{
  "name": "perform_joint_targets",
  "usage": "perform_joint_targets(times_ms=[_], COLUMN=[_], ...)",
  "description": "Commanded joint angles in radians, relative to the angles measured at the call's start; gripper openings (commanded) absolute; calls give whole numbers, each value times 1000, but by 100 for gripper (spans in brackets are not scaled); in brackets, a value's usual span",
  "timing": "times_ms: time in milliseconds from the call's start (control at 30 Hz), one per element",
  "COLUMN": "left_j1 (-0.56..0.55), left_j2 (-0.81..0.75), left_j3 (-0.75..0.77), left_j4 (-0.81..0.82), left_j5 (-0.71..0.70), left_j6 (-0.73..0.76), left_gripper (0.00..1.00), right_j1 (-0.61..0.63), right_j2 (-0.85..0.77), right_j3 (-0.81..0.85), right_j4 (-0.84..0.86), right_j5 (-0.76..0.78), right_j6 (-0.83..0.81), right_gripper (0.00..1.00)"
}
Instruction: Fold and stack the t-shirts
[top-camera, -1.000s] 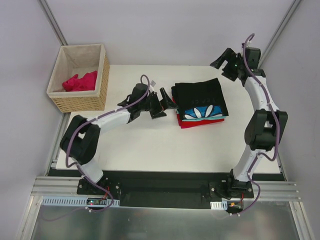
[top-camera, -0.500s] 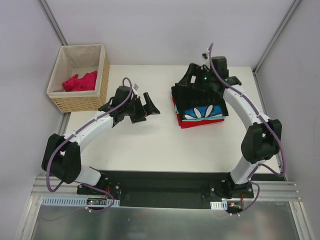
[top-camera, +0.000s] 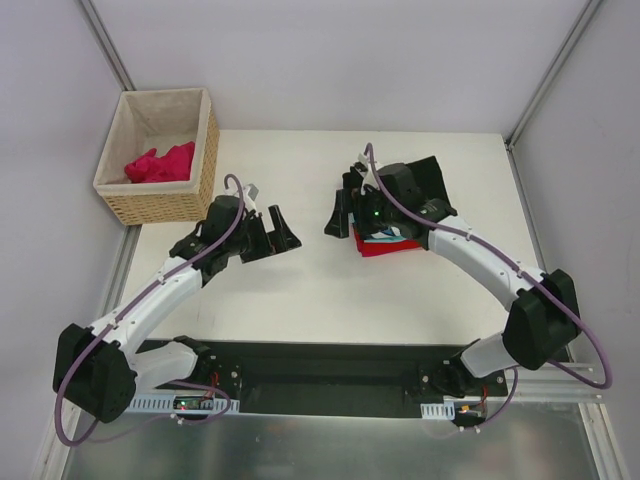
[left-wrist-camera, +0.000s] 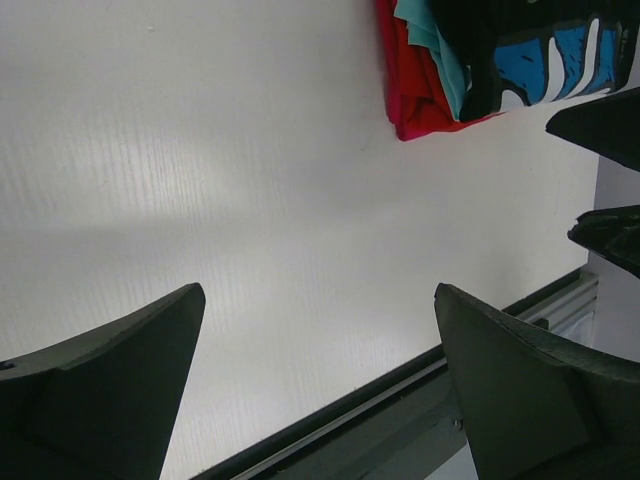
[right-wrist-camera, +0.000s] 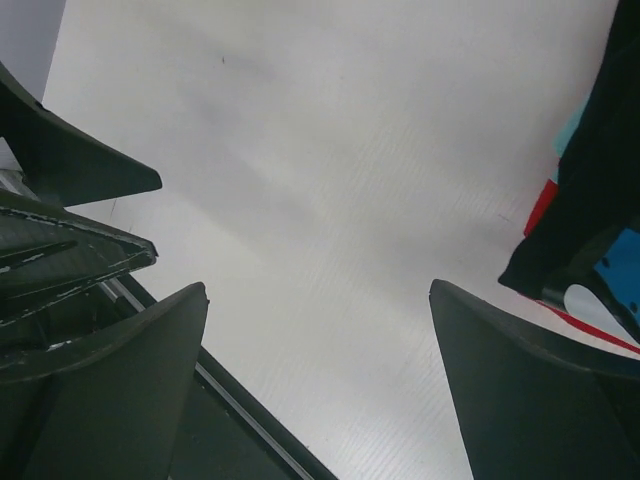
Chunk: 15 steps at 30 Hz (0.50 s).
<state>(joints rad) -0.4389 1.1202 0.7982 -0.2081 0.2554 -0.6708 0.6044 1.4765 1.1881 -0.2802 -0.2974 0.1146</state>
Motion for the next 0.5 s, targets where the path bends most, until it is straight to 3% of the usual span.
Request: perform_joint_targets(times_ms=[0, 467], left_j1=[-3, -3], left_j2=[-48, -72], left_j3=[-45, -65], left_j4=[-11, -17], left_j5=[-30, -42], left_j6=[19, 28], left_gripper=[99, 99], right_j1=[64, 147], right_j2=[-24, -8], right_j3=[-13, -7], right_j4=[45, 70], right_j5=[50, 149], right_j6=[-20, -23], right_gripper=[97, 96])
